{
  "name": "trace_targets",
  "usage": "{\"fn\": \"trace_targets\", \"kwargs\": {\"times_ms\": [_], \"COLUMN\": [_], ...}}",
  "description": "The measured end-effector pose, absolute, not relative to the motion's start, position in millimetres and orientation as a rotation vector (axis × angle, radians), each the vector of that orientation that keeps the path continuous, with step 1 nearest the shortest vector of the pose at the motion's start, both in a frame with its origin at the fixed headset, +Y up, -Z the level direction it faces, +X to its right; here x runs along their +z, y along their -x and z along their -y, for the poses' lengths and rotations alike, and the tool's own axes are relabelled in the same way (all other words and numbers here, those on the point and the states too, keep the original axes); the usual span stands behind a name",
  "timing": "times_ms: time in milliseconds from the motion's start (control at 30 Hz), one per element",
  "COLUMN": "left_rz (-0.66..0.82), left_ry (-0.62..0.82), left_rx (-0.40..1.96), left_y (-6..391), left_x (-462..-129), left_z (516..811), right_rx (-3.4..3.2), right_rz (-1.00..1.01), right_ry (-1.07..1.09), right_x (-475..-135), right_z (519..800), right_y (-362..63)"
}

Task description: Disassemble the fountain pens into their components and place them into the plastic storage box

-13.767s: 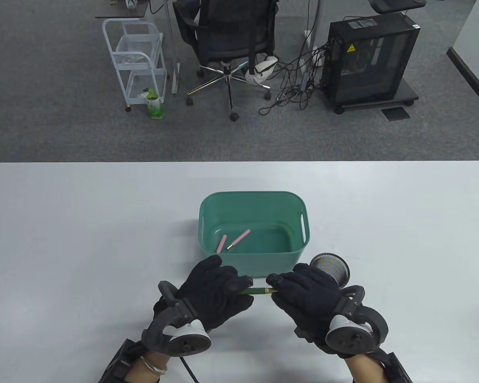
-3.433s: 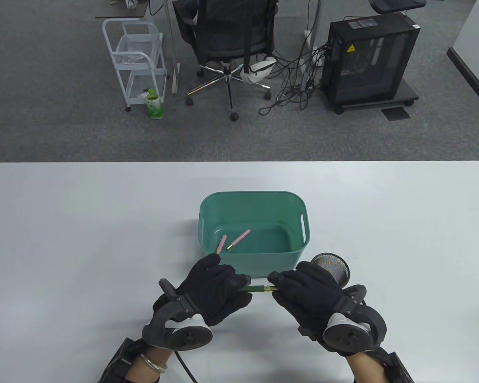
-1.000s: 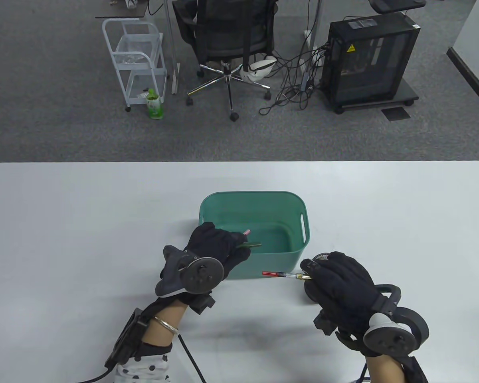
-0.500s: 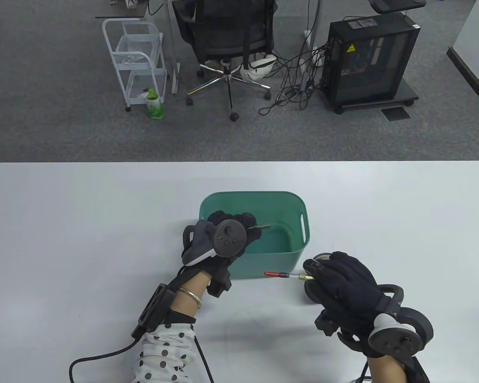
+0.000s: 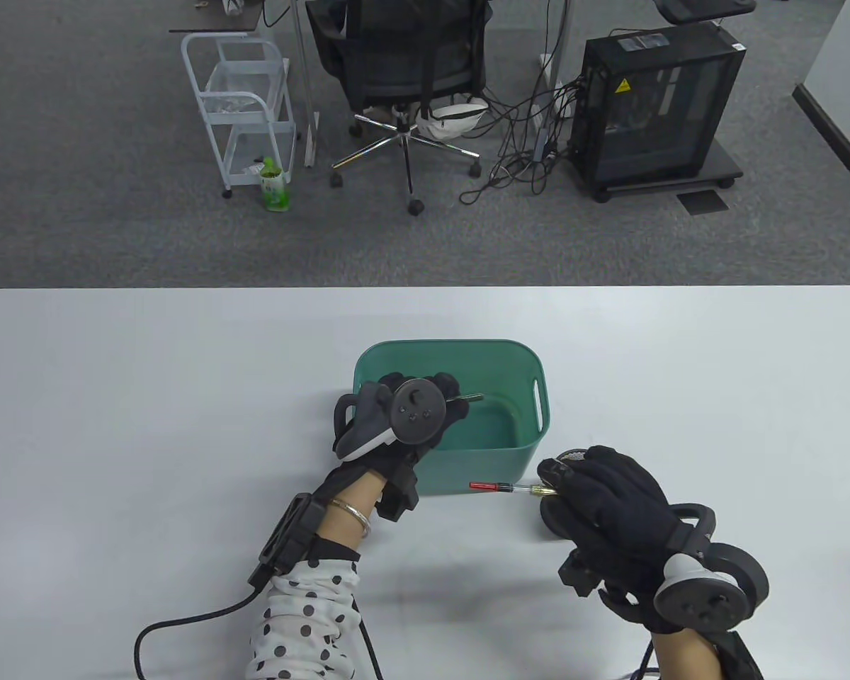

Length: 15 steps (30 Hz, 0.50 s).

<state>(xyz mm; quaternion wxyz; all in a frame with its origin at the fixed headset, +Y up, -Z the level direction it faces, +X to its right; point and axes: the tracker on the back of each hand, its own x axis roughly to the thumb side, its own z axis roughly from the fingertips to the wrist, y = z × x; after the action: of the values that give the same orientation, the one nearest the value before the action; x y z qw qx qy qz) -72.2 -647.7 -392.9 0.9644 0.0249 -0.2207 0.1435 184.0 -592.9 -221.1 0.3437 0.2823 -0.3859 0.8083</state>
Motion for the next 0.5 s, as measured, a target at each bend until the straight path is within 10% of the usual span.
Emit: {"fn": "trace_targets", "kwargs": {"times_ms": [500], "left_rz": [0.494], "left_ry": [-0.089], "left_rx": [0.277], "left_y": [79.9], "left_x": [-376.5], "left_z": [644.1], "right_rx": [2.100], "right_rz": [0.993], "right_ry": [-0.734], "right_x": [-222.1], "right_z": [592.5], "right_y": [-184.1]}}
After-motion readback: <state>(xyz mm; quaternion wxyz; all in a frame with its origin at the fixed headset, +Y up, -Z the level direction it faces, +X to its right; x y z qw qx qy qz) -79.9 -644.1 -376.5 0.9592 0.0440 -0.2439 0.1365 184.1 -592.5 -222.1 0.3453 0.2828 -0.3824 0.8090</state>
